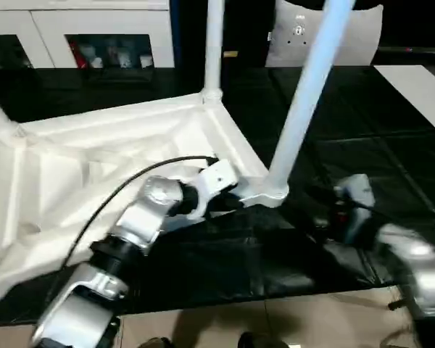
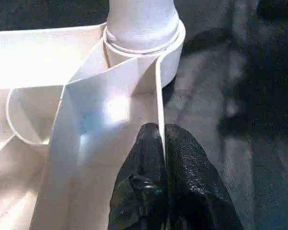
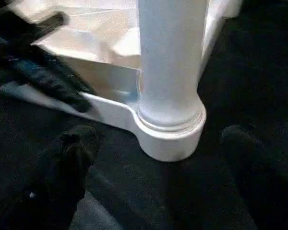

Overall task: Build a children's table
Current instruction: Rotate leg to tighten

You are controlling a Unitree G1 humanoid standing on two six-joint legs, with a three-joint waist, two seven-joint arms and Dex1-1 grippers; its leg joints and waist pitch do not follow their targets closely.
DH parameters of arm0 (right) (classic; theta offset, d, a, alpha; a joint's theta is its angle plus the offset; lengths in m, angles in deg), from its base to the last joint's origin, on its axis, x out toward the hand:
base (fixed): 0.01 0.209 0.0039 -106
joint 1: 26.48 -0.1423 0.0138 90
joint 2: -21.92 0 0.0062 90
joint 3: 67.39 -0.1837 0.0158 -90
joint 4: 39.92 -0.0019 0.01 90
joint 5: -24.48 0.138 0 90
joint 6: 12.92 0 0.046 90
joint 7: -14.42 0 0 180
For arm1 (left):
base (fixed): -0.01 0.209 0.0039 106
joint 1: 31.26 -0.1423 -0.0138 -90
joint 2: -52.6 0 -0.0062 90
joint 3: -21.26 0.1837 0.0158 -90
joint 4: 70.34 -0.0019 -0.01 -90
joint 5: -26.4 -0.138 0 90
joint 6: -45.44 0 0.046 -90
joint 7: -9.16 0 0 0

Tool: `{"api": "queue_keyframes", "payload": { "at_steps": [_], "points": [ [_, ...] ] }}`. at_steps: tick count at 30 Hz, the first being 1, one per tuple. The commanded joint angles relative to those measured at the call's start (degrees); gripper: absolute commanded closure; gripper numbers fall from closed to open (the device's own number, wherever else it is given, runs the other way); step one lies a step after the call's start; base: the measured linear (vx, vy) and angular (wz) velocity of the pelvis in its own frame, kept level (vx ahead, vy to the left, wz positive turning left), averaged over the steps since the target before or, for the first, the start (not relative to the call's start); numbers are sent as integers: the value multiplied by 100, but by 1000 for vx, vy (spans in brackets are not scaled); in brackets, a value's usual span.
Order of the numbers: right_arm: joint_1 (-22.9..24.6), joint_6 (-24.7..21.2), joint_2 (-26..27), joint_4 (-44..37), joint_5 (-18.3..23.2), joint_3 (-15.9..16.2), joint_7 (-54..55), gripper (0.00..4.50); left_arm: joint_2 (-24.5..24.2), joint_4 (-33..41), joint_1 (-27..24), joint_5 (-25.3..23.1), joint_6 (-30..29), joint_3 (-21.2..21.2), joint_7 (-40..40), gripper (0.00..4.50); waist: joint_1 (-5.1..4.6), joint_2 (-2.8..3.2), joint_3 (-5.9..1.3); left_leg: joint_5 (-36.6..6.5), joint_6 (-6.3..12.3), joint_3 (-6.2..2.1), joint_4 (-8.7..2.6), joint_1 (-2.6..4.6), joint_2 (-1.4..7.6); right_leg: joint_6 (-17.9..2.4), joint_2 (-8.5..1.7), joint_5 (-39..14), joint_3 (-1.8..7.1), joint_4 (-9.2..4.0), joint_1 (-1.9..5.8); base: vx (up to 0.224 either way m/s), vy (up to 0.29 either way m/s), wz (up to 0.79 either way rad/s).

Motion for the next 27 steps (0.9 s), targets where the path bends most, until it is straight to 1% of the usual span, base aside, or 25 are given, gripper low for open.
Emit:
{"api": "queue_keyframes", "payload": {
  "at_steps": [1, 4, 5, 6, 7, 8, 9, 10, 11, 13, 14, 15, 17, 18, 19, 22, 23, 25, 27],
  "points": [
    [-27, 169, -225, -7, 122, -53, -511, 2, -131, 44, -56, 8, 228, 271, -512, 450, 45, -92, -444, -670, 831, -133, -278, 51, 340, -1470, -413, -931, 256, -323, 331, 0, 0, 0],
    [-114, 265, -426, 92, 190, 45, -949, 2, -291, 72, -70, 44, 510, 406, -941, 450, 106, -82, -446, -598, 874, -126, -266, 66, 350, -1505, -422, -880, 255, -303, 316, 0, 0, 0],
    [-178, 309, -524, 152, 255, 128, -1217, 2, -389, 73, -65, 46, 629, 487, -1159, 450, 125, -89, -451, -619, 873, -130, -265, 74, 347, -1520, -425, -931, 249, -299, 317, 0, 0, 0],
    [-193, 309, -538, 161, 260, 148, -1262, 2, -406, 68, -62, 42, 660, 502, -1193, 450, 130, -90, -449, -618, 863, -123, -264, 69, 351, -1514, -429, -931, 258, -296, 319, 0, 0, 0],
    [-226, 308, -569, 180, 271, 191, -1360, 2, -443, 57, -56, 34, 728, 536, -1267, 450, 168, -75, -442, -634, 831, -120, -263, 93, 353, -1530, -427, -971, 257, -306, 300, 0, 0, 0],
    [-309, 317, -596, 248, 261, 283, -1534, 28, -514, 59, -49, 33, 838, 596, -1413, 450, 175, -92, -440, -645, 823, -118, -266, 91, 357, -1522, -426, -984, 258, -302, 300, 0, 0, 0],
    [-389, 305, -615, 310, 239, 387, -1682, 35, -580, 77, -46, 34, 946, 655, -1557, 450, 185, -92, -440, -655, 794, -127, -270, 81, 357, -1516, -431, -1025, 253, -290, 305, 0, 0, 0],
    [-389, 305, -615, 310, 239, 387, -1682, 36, -580, 77, -46, 34, 946, 655, -1557, 450, 188, -89, -435, -689, 778, -128, -270, 83, 358, -1507, -434, -1075, 253, -296, 301, 0, 0, 0],
    [-482, 332, -623, 403, 236, 501, -1839, 36, -638, 92, -42, 44, 1034, 702, -1703, 450, 211, -87, -432, -753, 713, -132, -271, 97, 366, -1486, -444, -1192, 253, -297, 290, 0, 0, 0],
    [-621, 382, -606, 550, 210, 670, -2035, 62, -715, 145, -45, 78, 1160, 770, -1936, 450, 221, -84, -423, -810, 666, -133, -275, 96, 365, -1481, -444, -1285, 249, -305, 284, 0, 0, 0],
    [-670, 402, -585, 588, 200, 746, -2126, 62, -755, 201, -62, 90, 1204, 814, -2046, 450, 231, -85, -419, -859, 613, -126, -275, 101, 370, -1450, -440, -1345, 258, -306, 278, 0, 0, 0],
    [-670, 402, -585, 588, 200, 746, -2126, 72, -755, 201, -62, 90, 1204, 814, -2046, 450, 241, -98, -412, -888, 602, -126, -277, 99, 370, -1444, -440, -1378, 257, -306, 273, 0, 0, 0],
    [-749, 480, -533, 638, 147, 873, -2247, 90, -810, 298, -99, 104, 1268, 884, -2207, 450, 270, -98, -401, -951, 528, -128, -281, 103, 377, -1396, -452, -1506, 267, -305, 263, 0, 0, 0],
    [-756, 489, -530, 646, 143, 882, -2260, 100, -813, 301, -101, 105, 1275, 888, -2220, 450, 275, -98, -403, -946, 501, -128, -282, 103, 375, -1372, -450, -1562, 266, -306, 263, 0, 0, 0],
    [-784, 531, -513, 681, 128, 905, -2294, 109, -817, 310, -105, 109, 1294, 900, -2253, 450, 275, -107, -391, -956, 490, -129, -287, 97, 377, -1359, -454, -1592, 268, -309, 261, 0, 0, 0],
    [-875, 560, -482, 750, 141, 1007, -2491, 140, -833, 296, -110, 106, 1411, 959, -2357, 450, 279, -110, -395, -992, 461, -136, -285, 96, 371, -1311, -460, -1695, 268, -316, 258, 0, 0, 0],
    [-878, 554, -484, 748, 146, 1015, -2508, 147, -833, 293, -109, 105, 1417, 961, -2360, 450, 280, -110, -396, -987, 461, -135, -285, 94, 372, -1308, -456, -1676, 269, -316, 259, 0, 0, 0],
    [-912, 514, -515, 753, 195, 1111, -2692, 164, -841, 254, -102, 95, 1484, 981, -2393, 450, 274, -119, -401, -982, 473, -138, -285, 87, 373, -1311, -451, -1639, 262, -306, 265, 0, 0, 0],
    [-947, 488, -569, 805, 218, 1222, -2879, 185, -849, 216, -88, 91, 1529, 997, -2426, 450, 274, -117, -407, -946, 496, -137, -278, 85, 372, -1336, -450, -1573, 260, -294, 267, 0, 0, 0]
  ]
}}
